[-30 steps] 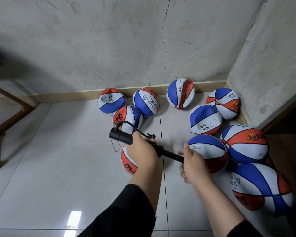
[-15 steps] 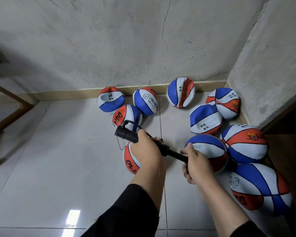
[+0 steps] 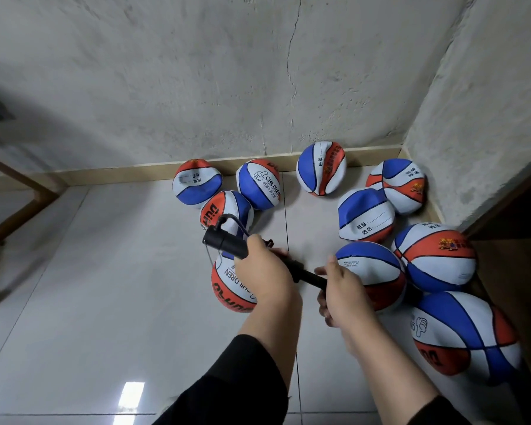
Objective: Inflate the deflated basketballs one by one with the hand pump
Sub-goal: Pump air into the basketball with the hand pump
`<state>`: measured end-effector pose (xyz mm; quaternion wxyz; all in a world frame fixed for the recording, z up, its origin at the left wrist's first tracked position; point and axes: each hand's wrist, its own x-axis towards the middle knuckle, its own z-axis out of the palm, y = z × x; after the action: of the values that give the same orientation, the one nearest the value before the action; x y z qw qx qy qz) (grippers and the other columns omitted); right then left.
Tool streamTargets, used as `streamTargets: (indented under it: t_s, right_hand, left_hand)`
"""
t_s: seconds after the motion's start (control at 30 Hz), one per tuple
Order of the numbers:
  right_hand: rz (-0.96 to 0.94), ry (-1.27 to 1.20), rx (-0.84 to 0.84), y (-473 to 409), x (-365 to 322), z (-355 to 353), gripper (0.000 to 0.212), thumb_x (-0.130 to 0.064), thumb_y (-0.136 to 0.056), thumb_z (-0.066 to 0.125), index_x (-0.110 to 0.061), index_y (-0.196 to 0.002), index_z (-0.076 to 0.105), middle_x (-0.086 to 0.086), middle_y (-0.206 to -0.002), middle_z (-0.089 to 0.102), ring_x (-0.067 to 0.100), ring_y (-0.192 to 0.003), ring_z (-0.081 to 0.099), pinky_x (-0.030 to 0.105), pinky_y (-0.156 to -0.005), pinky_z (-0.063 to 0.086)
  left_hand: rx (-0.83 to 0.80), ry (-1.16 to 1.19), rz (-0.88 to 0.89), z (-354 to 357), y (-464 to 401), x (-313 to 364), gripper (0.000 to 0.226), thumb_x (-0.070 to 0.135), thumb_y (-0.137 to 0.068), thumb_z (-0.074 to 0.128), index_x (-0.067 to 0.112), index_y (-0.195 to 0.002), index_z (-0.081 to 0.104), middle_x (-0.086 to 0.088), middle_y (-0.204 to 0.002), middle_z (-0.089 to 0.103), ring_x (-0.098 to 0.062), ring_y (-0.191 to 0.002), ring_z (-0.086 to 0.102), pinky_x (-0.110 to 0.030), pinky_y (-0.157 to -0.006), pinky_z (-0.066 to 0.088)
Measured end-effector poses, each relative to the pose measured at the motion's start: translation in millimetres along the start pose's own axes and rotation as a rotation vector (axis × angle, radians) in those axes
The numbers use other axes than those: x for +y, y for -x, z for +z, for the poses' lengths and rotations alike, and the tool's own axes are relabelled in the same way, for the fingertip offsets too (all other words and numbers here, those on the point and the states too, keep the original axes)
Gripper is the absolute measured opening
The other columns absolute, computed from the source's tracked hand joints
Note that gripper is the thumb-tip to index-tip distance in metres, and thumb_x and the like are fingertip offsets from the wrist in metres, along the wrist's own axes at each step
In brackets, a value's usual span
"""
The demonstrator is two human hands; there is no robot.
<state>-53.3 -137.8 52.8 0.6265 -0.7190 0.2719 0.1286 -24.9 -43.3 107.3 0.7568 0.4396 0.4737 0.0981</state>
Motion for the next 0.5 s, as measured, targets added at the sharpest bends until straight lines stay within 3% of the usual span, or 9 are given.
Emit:
streamTargets:
  t_s: [0.1, 0.23, 0.3, 0.4, 0.5]
  right_hand:
    - [-0.075, 0.079, 0.014, 3, -3, 9, 0.052, -0.048, -0.108, 0.03, -0.012, -0.09, 0.064, 0.007, -0.066, 0.055, 0.027, -0.061, 0.054, 0.032, -0.058, 0.041]
    - [-0.113, 0.143, -0.011, 1, -7, 13, 0.059, -0.059, -0.101, 0.029, -0.015, -0.095, 0.067, 0.003, -0.07, 0.055, 0.028, -0.075, 0.055, 0.037, -0.071, 0.041]
    - [-0.078, 0.111, -0.036, 1, -9, 9, 0.062, -0.064, -0.096, 0.029, -0.017, -0.101, 0.069, 0.004, -0.069, 0.056, 0.026, -0.066, 0.055, 0.033, -0.063, 0.041]
    - [0.028, 0.014, -0.046, 1, -5, -7, 0.047, -0.052, -0.107, 0.033, -0.018, -0.102, 0.065, 0.009, -0.058, 0.053, 0.019, -0.042, 0.043, 0.02, -0.042, 0.031]
    - [0.128, -0.054, 0.007, -6, 10, -28, 0.047, -0.051, -0.108, 0.035, -0.017, -0.108, 0.067, 0.007, -0.054, 0.05, 0.017, -0.039, 0.037, 0.017, -0.042, 0.026]
  left_hand:
    - [-0.012, 0.008, 0.009, 2, 10, -8, 0.015, 0.021, -0.091, 0.053, 0.007, -0.09, 0.053, -0.01, -0.054, 0.058, -0.024, -0.048, 0.052, -0.032, -0.051, 0.047]
    - [-0.027, 0.014, -0.001, 0, 7, -6, 0.016, 0.022, -0.092, 0.053, 0.006, -0.089, 0.054, -0.009, -0.054, 0.06, -0.021, -0.045, 0.052, -0.025, -0.045, 0.044]
    - [-0.036, 0.0, -0.002, 0, 5, -1, 0.018, 0.023, -0.092, 0.054, 0.005, -0.09, 0.057, -0.009, -0.056, 0.061, -0.022, -0.049, 0.054, -0.025, -0.046, 0.045]
    - [-0.004, -0.031, -0.021, 0, -2, 8, 0.029, 0.027, -0.091, 0.054, 0.0, -0.094, 0.064, -0.009, -0.059, 0.063, -0.023, -0.049, 0.056, -0.03, -0.047, 0.052]
    - [0.025, -0.039, 0.0, -3, -18, 17, 0.031, 0.033, -0.089, 0.054, 0.003, -0.086, 0.062, -0.008, -0.059, 0.065, -0.024, -0.047, 0.059, -0.04, -0.055, 0.059]
